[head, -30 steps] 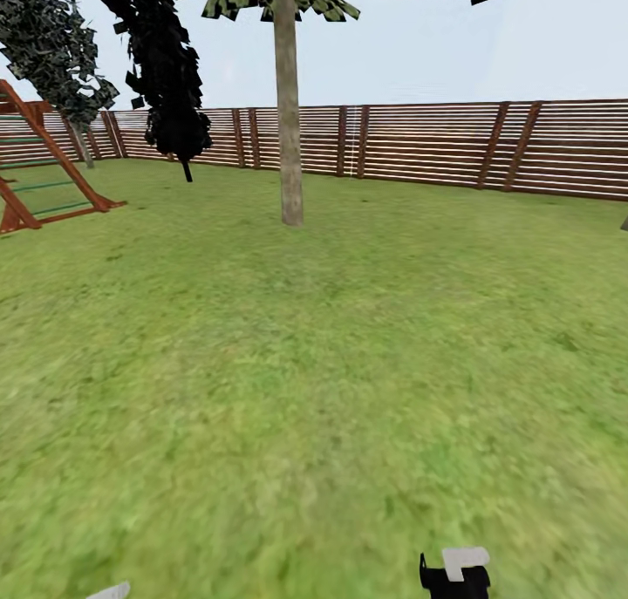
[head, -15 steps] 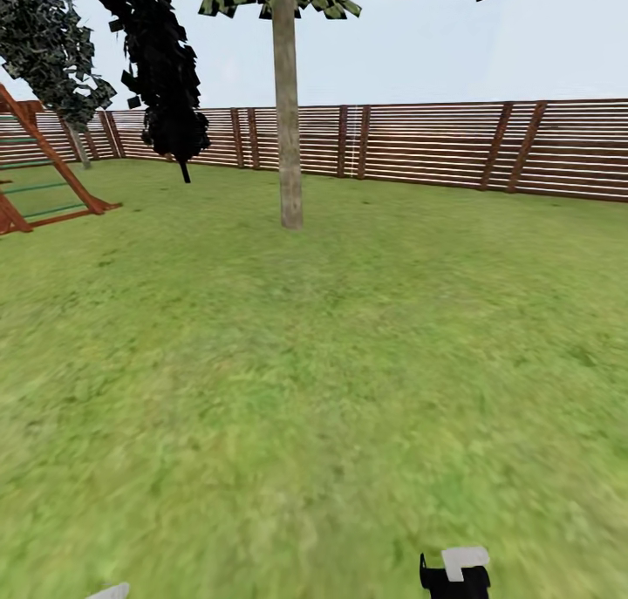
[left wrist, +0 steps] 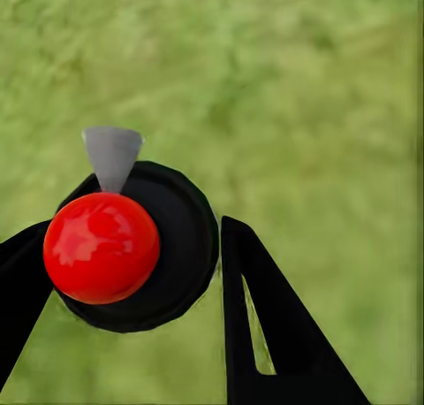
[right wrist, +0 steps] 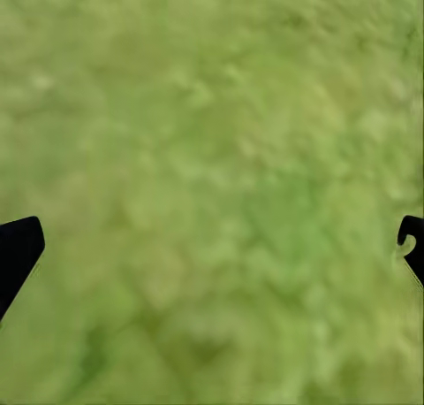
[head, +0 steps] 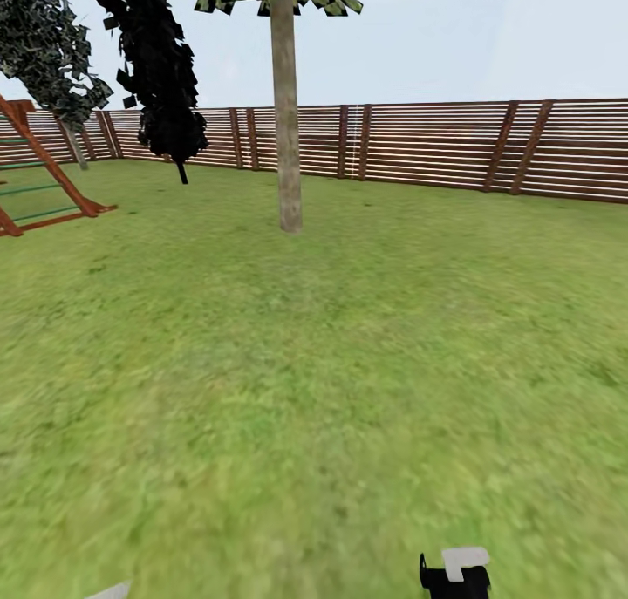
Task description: In the garden, pick up the pesticide atomizer on the floor and spray pesticide onto both trees until each tree trunk is fully covered.
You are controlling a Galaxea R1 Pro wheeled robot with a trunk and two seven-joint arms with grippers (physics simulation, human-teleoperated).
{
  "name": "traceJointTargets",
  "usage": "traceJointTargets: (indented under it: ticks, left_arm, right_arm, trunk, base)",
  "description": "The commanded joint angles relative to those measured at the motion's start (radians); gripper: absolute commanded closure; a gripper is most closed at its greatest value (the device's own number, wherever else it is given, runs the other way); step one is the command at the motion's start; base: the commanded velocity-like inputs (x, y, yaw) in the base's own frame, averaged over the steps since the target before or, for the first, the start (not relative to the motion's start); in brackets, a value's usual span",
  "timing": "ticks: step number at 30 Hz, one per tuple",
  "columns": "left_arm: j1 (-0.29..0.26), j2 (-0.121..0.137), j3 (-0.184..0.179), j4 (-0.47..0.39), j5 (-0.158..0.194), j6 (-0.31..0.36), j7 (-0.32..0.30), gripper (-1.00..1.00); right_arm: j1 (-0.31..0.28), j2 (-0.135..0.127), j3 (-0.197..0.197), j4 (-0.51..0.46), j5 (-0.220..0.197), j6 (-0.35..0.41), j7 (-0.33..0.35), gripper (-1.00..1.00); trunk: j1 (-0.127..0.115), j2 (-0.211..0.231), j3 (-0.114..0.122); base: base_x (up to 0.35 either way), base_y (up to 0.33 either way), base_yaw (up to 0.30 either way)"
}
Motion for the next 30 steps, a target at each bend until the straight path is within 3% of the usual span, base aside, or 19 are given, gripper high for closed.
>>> traceJointTargets:
  ticks: [1,30]
  left_arm:
    - [0.0,0.0,0.001,0.0,0.0,0.0,0.0,1.0]
    - [0.0,0.0,0.0,0.0,0.0,0.0,0.0,1.0]
  right_arm:
    - [0.0,0.0,0.0,0.0,0.0,0.0,0.0,-1.0]
    - [0.0,0.002,0.001,0.0,0.0,0.0,0.0,-1.0]
  trunk:
    - [0.0,0.0,0.0]
    - [0.0,0.0,0.0]
  base:
    - [0.34,0.0,0.0]
    - [0.34,0.0,0.0]
